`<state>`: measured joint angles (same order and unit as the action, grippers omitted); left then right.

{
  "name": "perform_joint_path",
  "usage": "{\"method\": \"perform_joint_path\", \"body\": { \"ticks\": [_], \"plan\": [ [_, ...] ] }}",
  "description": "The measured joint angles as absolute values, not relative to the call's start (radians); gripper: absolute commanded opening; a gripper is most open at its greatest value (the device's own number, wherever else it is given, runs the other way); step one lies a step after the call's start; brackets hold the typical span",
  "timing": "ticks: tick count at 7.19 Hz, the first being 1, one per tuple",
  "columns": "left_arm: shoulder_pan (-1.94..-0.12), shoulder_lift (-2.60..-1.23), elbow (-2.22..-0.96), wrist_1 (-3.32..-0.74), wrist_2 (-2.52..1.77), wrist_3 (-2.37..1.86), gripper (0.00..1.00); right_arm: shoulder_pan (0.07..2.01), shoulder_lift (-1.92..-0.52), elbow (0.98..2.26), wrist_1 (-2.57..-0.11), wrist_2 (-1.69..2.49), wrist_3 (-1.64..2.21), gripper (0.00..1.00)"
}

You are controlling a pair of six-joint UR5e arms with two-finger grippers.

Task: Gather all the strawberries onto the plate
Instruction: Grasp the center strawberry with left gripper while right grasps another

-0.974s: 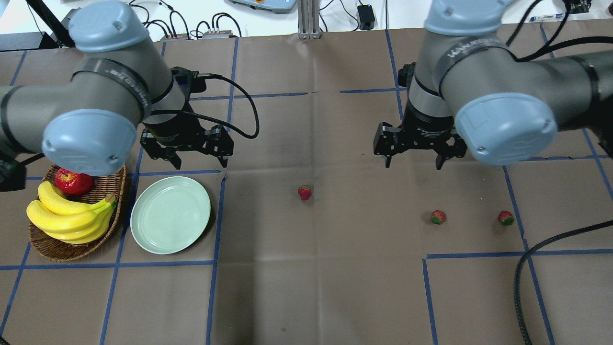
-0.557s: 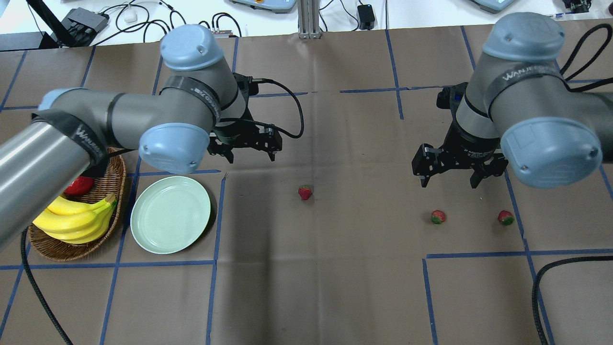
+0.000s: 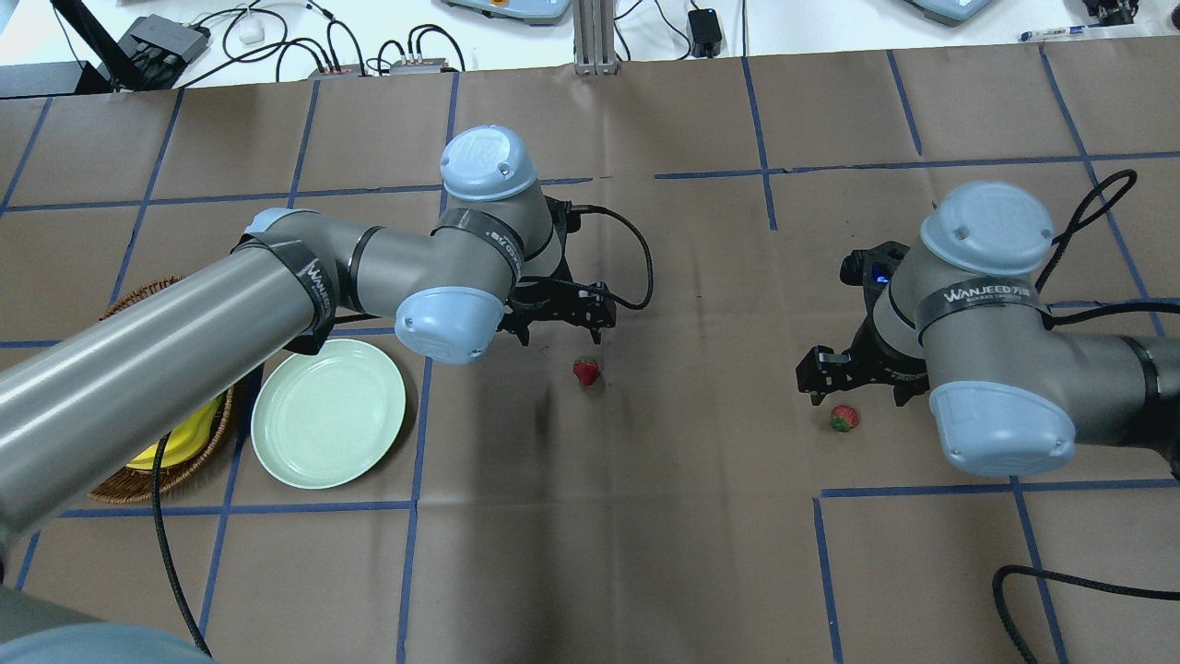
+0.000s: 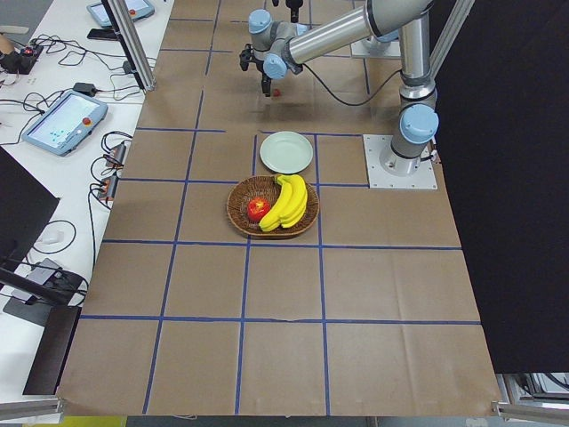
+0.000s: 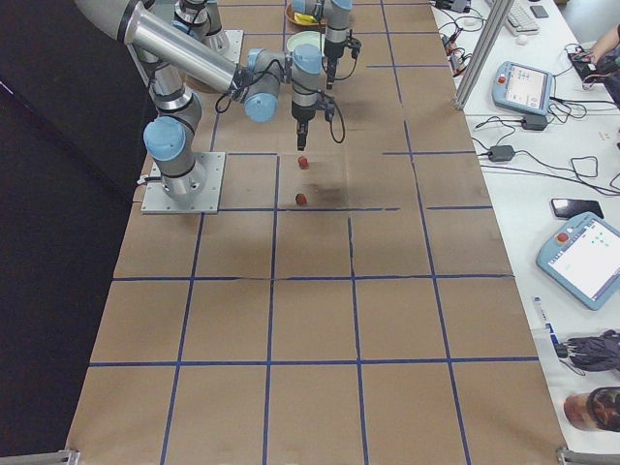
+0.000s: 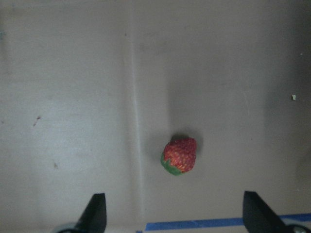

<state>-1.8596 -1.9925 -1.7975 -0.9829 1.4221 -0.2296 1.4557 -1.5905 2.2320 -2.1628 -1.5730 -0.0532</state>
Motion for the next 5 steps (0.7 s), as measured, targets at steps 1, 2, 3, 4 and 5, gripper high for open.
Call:
{"method": "perform_joint_path", "body": {
  "ticks": [1, 2, 3, 4, 5],
  "plan": [
    [-1.864, -2.006, -1.801, -0.979, 1.397, -0.266, 0.99, 1.437, -1.563, 2.245, -2.202, -1.571, -0.056, 0.97],
    [-1.866, -2.016, -1.803, -0.977, 1.384, -0.303, 0.96, 1.429, -1.525, 2.254, -2.244, -1.568, -0.054, 0.97],
    [-1.867, -2.021, -1.805, -0.976, 1.379, -0.326, 0.96, 1.427, -1.481, 2.263, -2.300, -1.567, -0.048, 0.97],
    [-1.867, -2.026, -1.805, -0.976, 1.376, -0.350, 0.96, 1.427, -1.435, 2.277, -2.365, -1.568, -0.040, 0.98],
    [-1.867, -2.035, -1.805, -0.976, 1.375, -0.373, 0.96, 1.427, -1.408, 2.291, -2.411, -1.568, -0.038, 0.98]
  ]
}}
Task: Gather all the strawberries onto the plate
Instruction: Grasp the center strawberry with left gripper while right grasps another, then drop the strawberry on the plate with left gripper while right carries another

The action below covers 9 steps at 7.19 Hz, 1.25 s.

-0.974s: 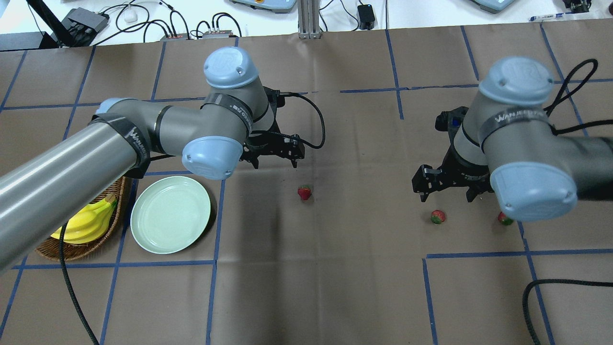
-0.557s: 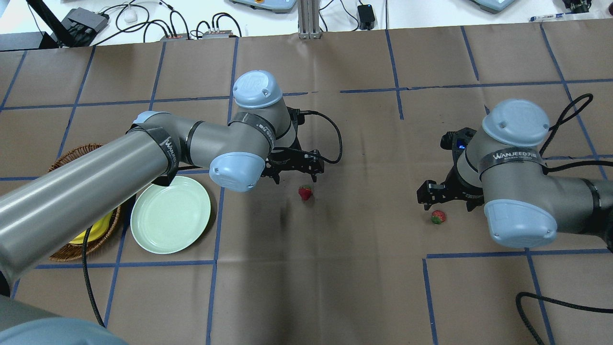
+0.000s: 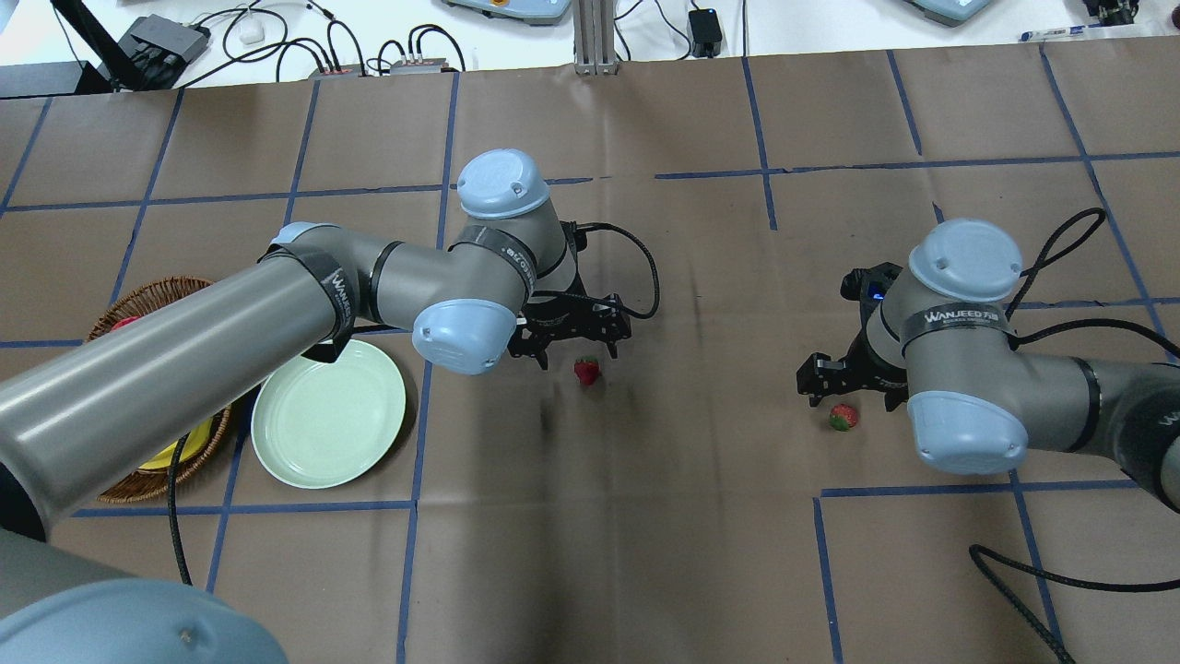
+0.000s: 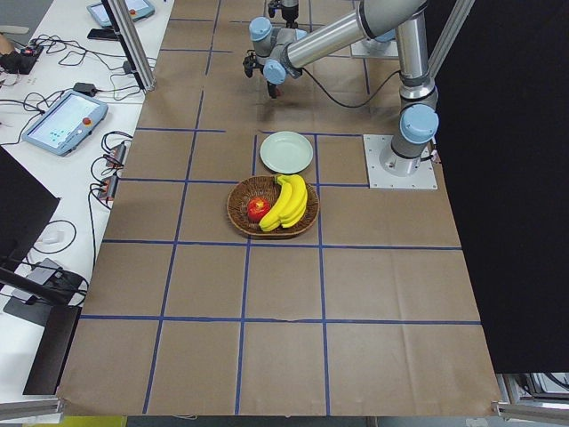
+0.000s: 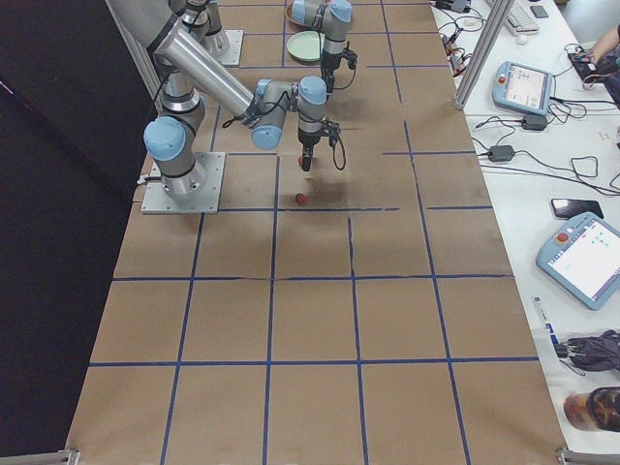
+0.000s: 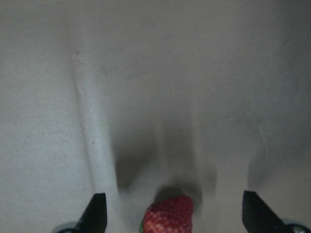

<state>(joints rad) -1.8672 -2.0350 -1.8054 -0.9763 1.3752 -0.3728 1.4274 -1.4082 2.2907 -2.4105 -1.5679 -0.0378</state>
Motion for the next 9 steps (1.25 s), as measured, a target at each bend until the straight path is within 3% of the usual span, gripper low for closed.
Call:
{"method": "perform_joint_path", "body": {
  "ticks": [1, 2, 3, 4, 5, 6, 7, 9],
  "plan": [
    [-1.868, -2.046, -1.805, -0.976, 1.375, -0.385, 0.88, 1.428, -1.400, 2.299, -2.431, -1.571, -0.038, 0.97],
    [-1.869, -2.053, -1.805, -0.976, 1.374, -0.391, 0.72, 1.428, -1.399, 2.304, -2.433, -1.573, -0.039, 0.97],
    [-1.870, -2.057, -1.804, -0.976, 1.373, -0.397, 0.50, 1.428, -1.399, 2.307, -2.428, -1.573, -0.040, 0.92],
    [-1.871, -2.058, -1.804, -0.976, 1.371, -0.407, 0.17, 1.429, -1.399, 2.311, -2.419, -1.573, -0.040, 0.81],
    [-1.872, -2.058, -1.804, -0.976, 1.369, -0.413, 0.00, 1.429, -1.399, 2.314, -2.408, -1.570, -0.040, 0.59],
    [-1.872, -2.058, -1.803, -0.977, 1.366, -0.416, 0.00, 1.430, -1.399, 2.314, -2.401, -1.568, -0.040, 0.38],
    [-1.872, -2.054, -1.802, -0.977, 1.364, -0.416, 0.00, 1.430, -1.399, 2.313, -2.399, -1.567, -0.040, 0.23],
    [-1.857, -2.000, -1.810, -0.985, 1.384, -0.379, 0.00, 1.429, -1.404, 2.307, -2.400, -1.565, -0.040, 0.13]
  ]
}}
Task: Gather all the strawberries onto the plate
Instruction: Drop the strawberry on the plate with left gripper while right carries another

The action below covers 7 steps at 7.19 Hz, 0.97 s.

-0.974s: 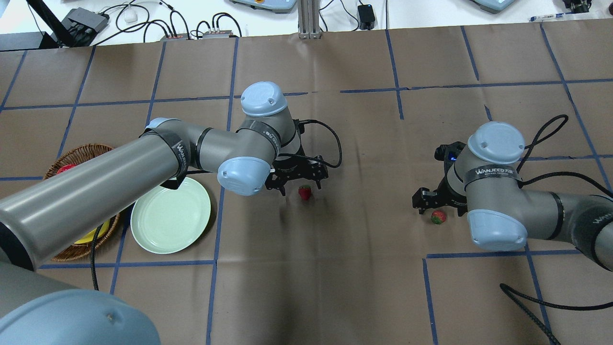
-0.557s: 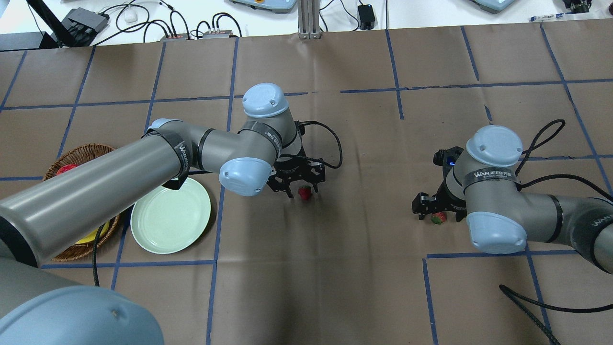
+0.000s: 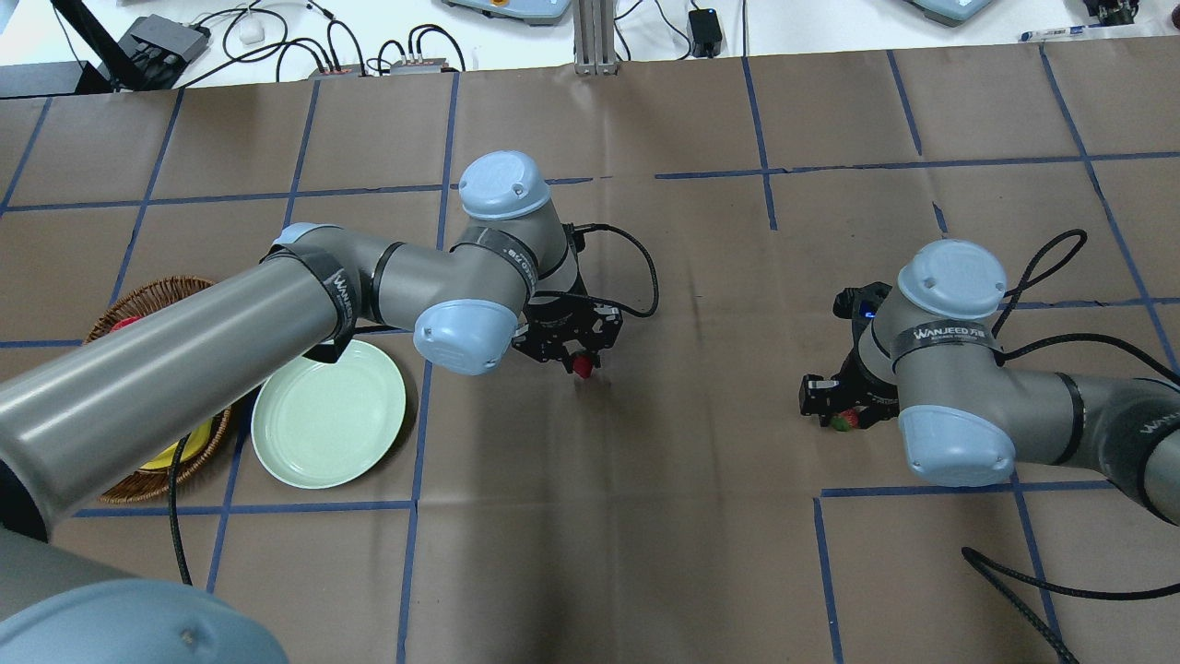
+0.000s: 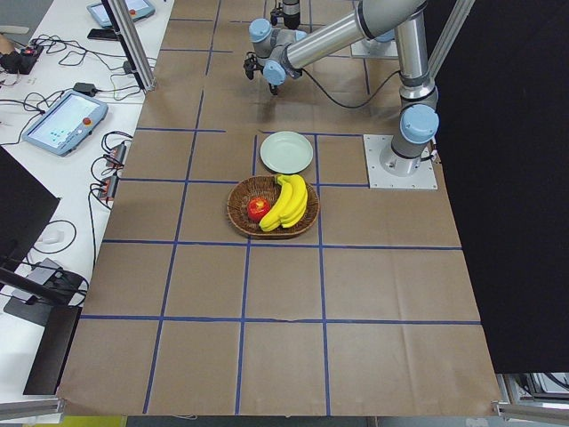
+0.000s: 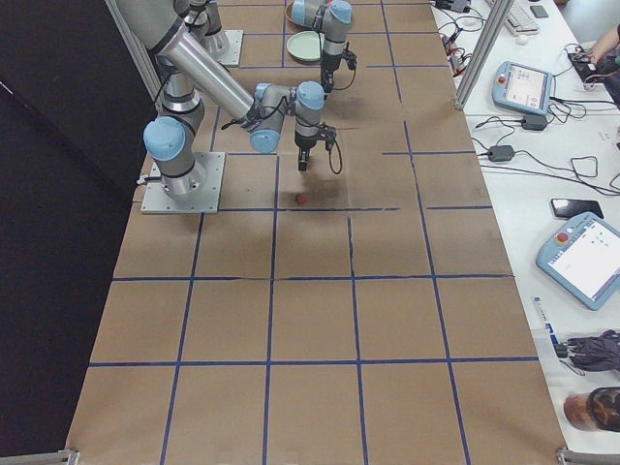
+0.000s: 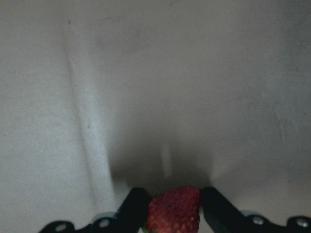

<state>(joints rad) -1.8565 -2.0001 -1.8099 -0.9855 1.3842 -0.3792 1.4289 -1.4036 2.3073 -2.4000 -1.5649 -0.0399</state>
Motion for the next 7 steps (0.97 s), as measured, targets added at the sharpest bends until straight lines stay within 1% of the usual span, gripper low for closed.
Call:
{"method": "perform_joint_path", "body": {
  "ticks": [1, 2, 3, 4, 5, 6, 7],
  "plan": [
    [-1.819, -1.936, -1.830, -1.006, 1.430, -0.302, 0.00, 1.429, -1.412, 2.307, -2.400, -1.564, -0.040, 0.12],
    [-1.754, -1.860, -1.879, -1.030, 1.477, -0.189, 0.00, 1.429, -1.423, 2.307, -2.400, -1.563, -0.040, 0.09],
    [-1.674, -1.783, -1.953, -1.038, 1.510, -0.050, 0.01, 1.429, -1.429, 2.306, -2.399, -1.563, -0.040, 0.09],
    [-1.586, -1.724, -2.030, -1.031, 1.541, 0.085, 0.06, 1.430, -1.434, 2.300, -2.395, -1.563, -0.040, 0.08],
    [-1.493, -1.693, -2.100, -0.997, 1.566, 0.206, 0.14, 1.430, -1.444, 2.275, -2.362, -1.561, -0.040, 0.08],
    [-1.412, -1.688, -2.156, -0.935, 1.577, 0.298, 0.16, 1.432, -1.459, 2.224, -2.285, -1.555, -0.039, 0.07],
    [-1.356, -1.693, -2.201, -0.870, 1.581, 0.364, 0.38, 1.452, -1.469, 2.152, -2.196, -1.546, -0.025, 0.07]
  ]
}}
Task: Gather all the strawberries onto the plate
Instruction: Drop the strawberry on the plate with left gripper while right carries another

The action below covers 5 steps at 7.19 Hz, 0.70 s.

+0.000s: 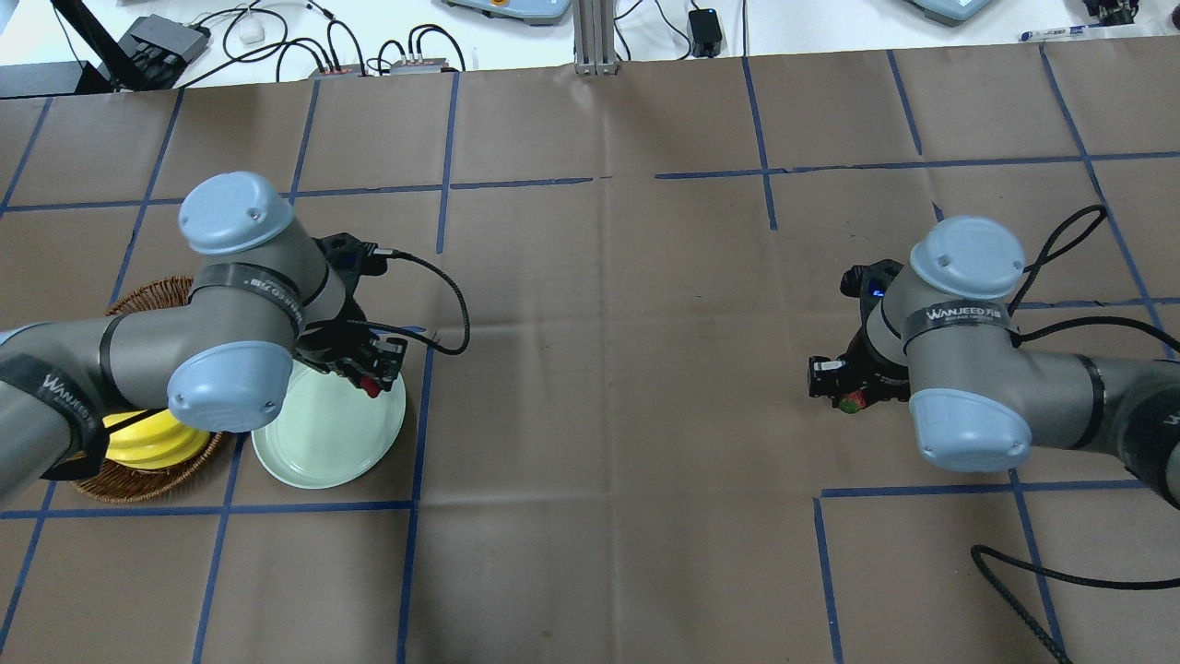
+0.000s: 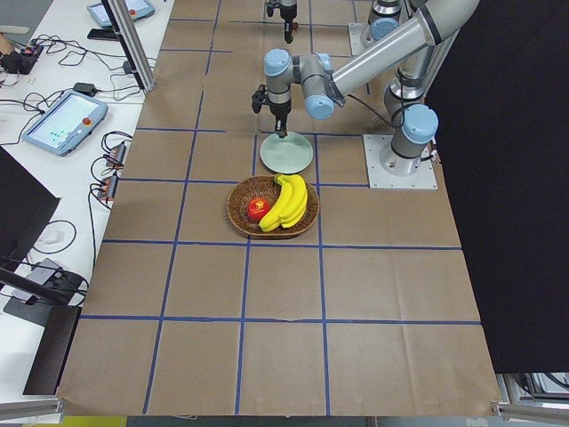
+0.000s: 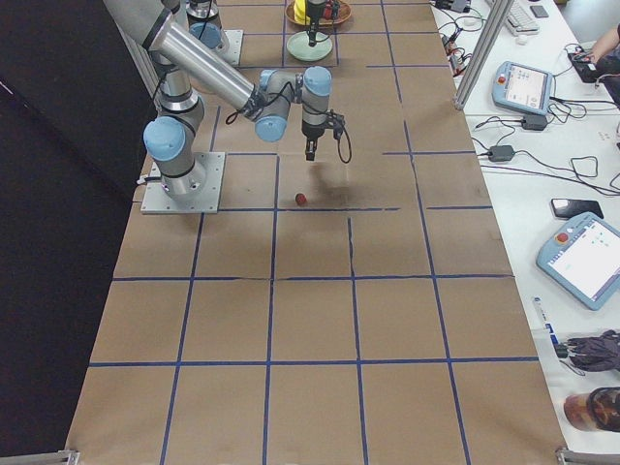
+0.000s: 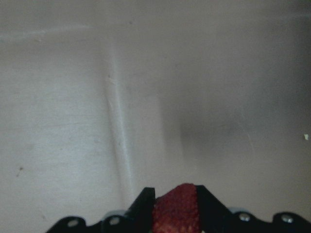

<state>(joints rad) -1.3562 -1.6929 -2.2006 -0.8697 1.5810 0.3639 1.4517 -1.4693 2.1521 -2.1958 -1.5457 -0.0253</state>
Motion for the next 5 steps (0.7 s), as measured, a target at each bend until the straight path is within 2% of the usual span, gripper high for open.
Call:
{"method": "perform_joint_path", "body": {
  "ticks": [1, 2, 5],
  "plan": [
    [-1.326, -1.702, -2.227, -0.822, 1.582, 0.406, 0.92, 1.499, -1.459, 2.073, -2.124, -1.540, 0.025, 0.07],
    [-1.313, -1.713, -2.237, -0.800, 1.583, 0.423, 0.99, 1.577, -1.426, 2.000, -2.079, -1.537, 0.114, 0.07],
    [-1.307, -1.721, -2.233, -0.789, 1.588, 0.429, 0.99, 1.865, -1.253, 1.812, -2.062, -1.530, 0.419, 0.06]
  ]
}}
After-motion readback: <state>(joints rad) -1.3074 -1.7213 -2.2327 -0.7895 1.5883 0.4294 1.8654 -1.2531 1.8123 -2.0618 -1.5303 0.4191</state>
